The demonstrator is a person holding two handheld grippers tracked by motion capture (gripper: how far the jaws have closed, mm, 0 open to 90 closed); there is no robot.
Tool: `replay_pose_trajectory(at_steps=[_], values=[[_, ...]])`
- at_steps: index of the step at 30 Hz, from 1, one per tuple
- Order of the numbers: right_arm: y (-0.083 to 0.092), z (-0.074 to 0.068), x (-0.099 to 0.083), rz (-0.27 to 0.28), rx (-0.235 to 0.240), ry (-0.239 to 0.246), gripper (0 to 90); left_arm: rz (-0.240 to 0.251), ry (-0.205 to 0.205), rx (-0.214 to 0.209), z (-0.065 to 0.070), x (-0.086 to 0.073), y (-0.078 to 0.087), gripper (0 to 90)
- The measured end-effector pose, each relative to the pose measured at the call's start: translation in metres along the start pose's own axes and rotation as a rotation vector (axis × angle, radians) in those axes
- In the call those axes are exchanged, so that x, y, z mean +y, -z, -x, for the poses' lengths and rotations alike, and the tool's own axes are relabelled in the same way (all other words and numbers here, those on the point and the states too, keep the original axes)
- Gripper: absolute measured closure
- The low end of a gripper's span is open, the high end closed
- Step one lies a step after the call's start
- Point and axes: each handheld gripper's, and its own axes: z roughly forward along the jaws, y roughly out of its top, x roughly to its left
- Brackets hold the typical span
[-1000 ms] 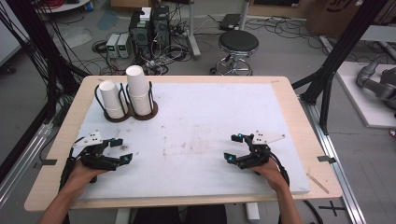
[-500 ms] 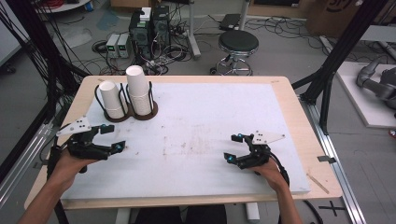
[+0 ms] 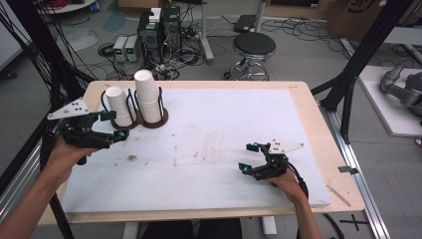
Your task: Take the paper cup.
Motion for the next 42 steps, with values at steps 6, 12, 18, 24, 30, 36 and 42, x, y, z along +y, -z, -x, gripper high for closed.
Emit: replay_pose_trajectory(at_steps=[6,12,18,24,30,36,42], values=[[0.001,0.002,0.0,0.001,0.006,-0.016,15.4,-0.013,-0.006,0.037,-0.006,0.024,0.001,14.7],[0.0,0.002,0.0,0.003,0.008,-0.017,15.4,-0.059,0.02,0.133,-0.018,0.062,-0.003,14.7],[0.0,0.003,0.0,0.006,0.01,-0.018,15.4,-0.075,0.022,0.168,-0.022,0.087,-0.007,14.7],[0.0,0.003,0.0,0.006,0.01,-0.02,15.4,-0.126,0.022,0.198,-0.027,0.111,-0.018,14.7],[0.0,0.003,0.0,0.004,0.009,-0.018,15.4,-0.202,0.054,0.23,-0.034,0.128,-0.035,14.7],[0.0,0.003,0.0,0.005,0.009,-0.016,15.4,-0.276,0.083,0.241,-0.042,0.145,-0.051,14.7],[0.0,0.003,0.0,0.004,0.011,-0.021,15.4,-0.334,0.086,0.267,-0.049,0.158,-0.067,14.7]])
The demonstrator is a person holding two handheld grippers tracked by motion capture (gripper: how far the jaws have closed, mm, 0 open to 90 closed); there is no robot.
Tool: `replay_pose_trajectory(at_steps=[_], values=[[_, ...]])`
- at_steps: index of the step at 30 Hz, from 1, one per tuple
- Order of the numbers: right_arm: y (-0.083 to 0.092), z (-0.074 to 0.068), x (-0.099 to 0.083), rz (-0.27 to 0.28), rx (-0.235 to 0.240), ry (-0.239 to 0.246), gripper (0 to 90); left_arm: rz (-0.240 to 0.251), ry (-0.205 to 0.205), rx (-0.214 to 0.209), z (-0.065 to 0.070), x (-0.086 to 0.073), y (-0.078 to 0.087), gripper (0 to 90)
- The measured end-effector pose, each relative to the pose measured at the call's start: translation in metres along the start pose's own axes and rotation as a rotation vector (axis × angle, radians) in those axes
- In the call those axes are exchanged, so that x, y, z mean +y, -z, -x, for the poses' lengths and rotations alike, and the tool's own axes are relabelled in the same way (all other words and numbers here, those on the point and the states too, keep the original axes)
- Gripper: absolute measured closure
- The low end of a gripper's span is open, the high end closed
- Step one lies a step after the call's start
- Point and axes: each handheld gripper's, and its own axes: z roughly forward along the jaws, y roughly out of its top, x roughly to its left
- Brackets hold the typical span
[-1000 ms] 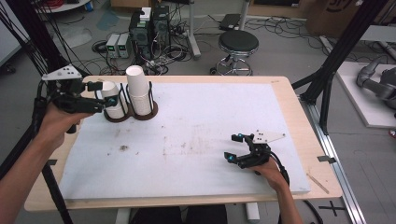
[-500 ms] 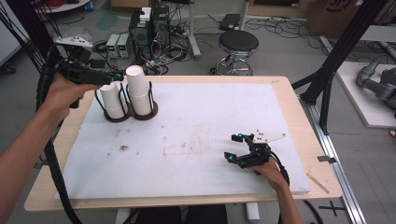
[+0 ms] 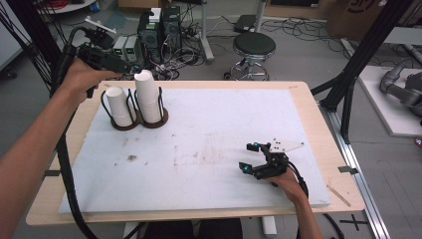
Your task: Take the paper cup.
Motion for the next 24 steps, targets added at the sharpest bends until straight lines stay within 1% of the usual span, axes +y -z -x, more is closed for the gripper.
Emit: replay_pose_trajectory(at_steps=[4,5,7,10,12,13,14,15,17,19,20,24], values=[[0.0,0.0,0.0,-0.002,0.001,0.002,15.3,-0.027,0.024,0.014,-0.004,0.008,-0.01,14.7],[0.0,0.0,0.0,-0.001,0.0,0.002,15.4,-0.046,0.028,0.021,-0.005,0.01,-0.014,14.7],[0.0,0.0,0.0,-0.001,-0.001,-0.001,15.4,-0.068,0.03,0.029,-0.006,0.013,-0.019,14.7],[0.0,-0.001,0.0,-0.008,0.001,-0.009,15.4,-0.101,0.044,0.018,-0.009,0.018,-0.026,14.7],[0.0,0.0,0.0,-0.01,-0.001,-0.008,15.4,-0.123,0.044,0.024,-0.01,0.021,-0.03,14.8],[-0.001,0.0,0.0,-0.008,0.0,-0.003,15.4,-0.145,0.048,0.021,-0.011,0.024,-0.035,14.8],[-0.001,0.0,0.0,-0.007,-0.001,-0.001,15.4,-0.162,0.048,0.023,-0.012,0.025,-0.038,14.8],[-0.001,0.0,0.0,-0.008,-0.002,0.002,15.4,-0.162,0.048,0.023,-0.012,0.025,-0.038,14.8],[-0.001,-0.001,0.0,-0.008,-0.003,0.007,15.4,-0.193,0.042,0.033,-0.013,0.027,-0.044,14.8],[-0.001,-0.001,0.0,-0.011,-0.004,0.005,15.4,-0.23,0.047,0.035,-0.016,0.028,-0.051,14.8],[-0.001,-0.001,0.0,-0.011,-0.004,0.005,15.4,-0.23,0.047,0.035,-0.016,0.028,-0.051,14.8],[-0.001,0.0,0.0,-0.009,-0.003,0.005,15.4,-0.265,0.061,0.025,-0.02,0.029,-0.059,14.8]])
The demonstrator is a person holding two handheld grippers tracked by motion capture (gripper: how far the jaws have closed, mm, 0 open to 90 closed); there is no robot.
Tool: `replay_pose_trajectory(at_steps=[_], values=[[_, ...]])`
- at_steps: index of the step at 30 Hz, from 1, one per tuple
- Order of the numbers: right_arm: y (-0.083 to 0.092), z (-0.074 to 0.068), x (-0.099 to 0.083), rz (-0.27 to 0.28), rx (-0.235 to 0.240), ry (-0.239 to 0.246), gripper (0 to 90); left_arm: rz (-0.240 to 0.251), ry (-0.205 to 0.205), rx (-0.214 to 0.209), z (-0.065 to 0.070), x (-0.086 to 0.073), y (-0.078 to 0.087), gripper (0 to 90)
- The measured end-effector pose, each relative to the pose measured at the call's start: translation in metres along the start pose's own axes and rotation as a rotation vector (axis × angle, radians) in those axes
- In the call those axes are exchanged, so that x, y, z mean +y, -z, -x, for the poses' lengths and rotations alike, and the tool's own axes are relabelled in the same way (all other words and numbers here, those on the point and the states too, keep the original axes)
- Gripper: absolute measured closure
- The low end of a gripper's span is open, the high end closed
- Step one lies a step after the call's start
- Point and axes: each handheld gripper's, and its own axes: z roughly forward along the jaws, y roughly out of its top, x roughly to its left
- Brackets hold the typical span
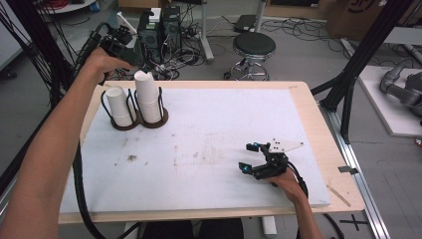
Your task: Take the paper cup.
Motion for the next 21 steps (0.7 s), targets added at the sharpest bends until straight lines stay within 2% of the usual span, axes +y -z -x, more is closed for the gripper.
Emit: replay_pose_trajectory(at_steps=[7,12,21], values=[[0.0,-0.001,0.0,-0.003,-0.006,0.001,15.4,-0.06,0.015,-0.002,-0.002,0.002,-0.015,14.8],[0.0,-0.002,0.0,-0.009,-0.008,0.013,15.4,-0.084,0.018,-0.009,0.0,0.006,-0.026,14.8],[0.0,-0.001,0.0,-0.004,-0.001,0.0,15.4,-0.132,0.022,0.02,0.002,0.009,-0.042,15.0]])
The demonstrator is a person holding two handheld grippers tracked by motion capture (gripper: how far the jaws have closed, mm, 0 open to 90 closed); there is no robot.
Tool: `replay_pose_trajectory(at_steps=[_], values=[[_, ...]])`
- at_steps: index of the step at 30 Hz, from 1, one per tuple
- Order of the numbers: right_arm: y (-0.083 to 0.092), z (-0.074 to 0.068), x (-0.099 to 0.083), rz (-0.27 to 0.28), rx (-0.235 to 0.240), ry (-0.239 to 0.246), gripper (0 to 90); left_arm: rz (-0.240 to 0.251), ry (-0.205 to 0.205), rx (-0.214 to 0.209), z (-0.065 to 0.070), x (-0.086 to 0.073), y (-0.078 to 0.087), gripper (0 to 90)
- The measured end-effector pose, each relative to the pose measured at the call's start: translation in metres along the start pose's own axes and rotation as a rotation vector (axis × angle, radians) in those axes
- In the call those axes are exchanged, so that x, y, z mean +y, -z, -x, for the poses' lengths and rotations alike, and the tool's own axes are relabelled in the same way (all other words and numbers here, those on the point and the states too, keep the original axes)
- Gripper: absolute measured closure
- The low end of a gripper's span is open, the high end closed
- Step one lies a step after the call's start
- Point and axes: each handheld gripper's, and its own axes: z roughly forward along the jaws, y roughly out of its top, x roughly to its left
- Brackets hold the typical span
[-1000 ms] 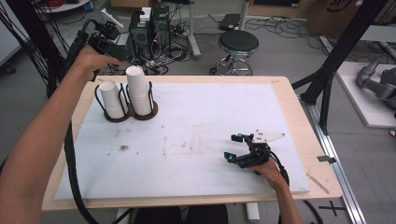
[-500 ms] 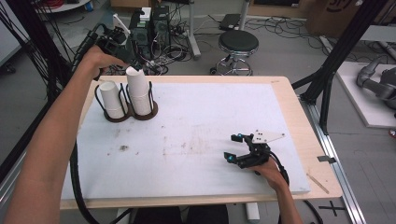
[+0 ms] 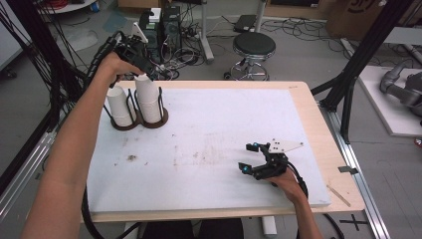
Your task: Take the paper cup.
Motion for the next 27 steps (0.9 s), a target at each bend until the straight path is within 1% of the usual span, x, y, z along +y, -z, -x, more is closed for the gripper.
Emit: replay_pose_trajectory(at_steps=[2,4,5,9,13,15,17,21,22,23,26,27], values=[[0.0,0.0,0.0,0.004,0.001,-0.001,15.4,-0.006,0.011,0.002,0.0,0.0,-0.002,15.3],[0.0,0.0,0.0,0.001,0.0,0.0,15.4,-0.02,0.005,0.0,0.0,0.0,-0.003,15.3],[0.0,0.0,0.0,0.001,0.001,0.0,15.4,-0.021,0.003,0.0,-0.001,0.0,-0.003,15.9],[0.0,0.0,0.0,0.001,0.0,-0.001,15.4,-0.02,0.016,-0.007,-0.001,0.0,-0.005,16.1],[0.0,0.0,0.0,0.001,0.0,0.0,15.4,-0.038,0.02,-0.008,-0.003,-0.001,-0.01,18.2],[0.0,0.001,0.0,0.001,0.0,-0.001,15.4,-0.036,0.022,-0.008,-0.003,-0.001,-0.01,18.3],[0.0,0.001,0.0,0.003,0.0,-0.001,15.4,-0.035,0.022,-0.006,-0.003,0.0,-0.012,18.8],[0.0,0.001,0.0,0.004,0.0,-0.007,15.4,-0.056,0.013,-0.014,-0.003,0.001,-0.014,20.6],[0.0,0.001,0.0,0.004,0.0,-0.007,15.4,-0.046,0.019,-0.011,-0.003,0.001,-0.016,20.6],[0.0,0.001,0.0,0.005,0.0,-0.007,15.4,-0.059,0.01,-0.008,-0.003,0.002,-0.016,20.6],[0.0,0.001,0.0,0.003,-0.001,-0.008,15.4,-0.063,0.014,-0.011,-0.003,0.002,-0.017,24.4],[0.0,0.001,0.0,0.003,-0.001,-0.008,15.4,-0.056,0.017,-0.015,-0.002,0.002,-0.018,24.4]])
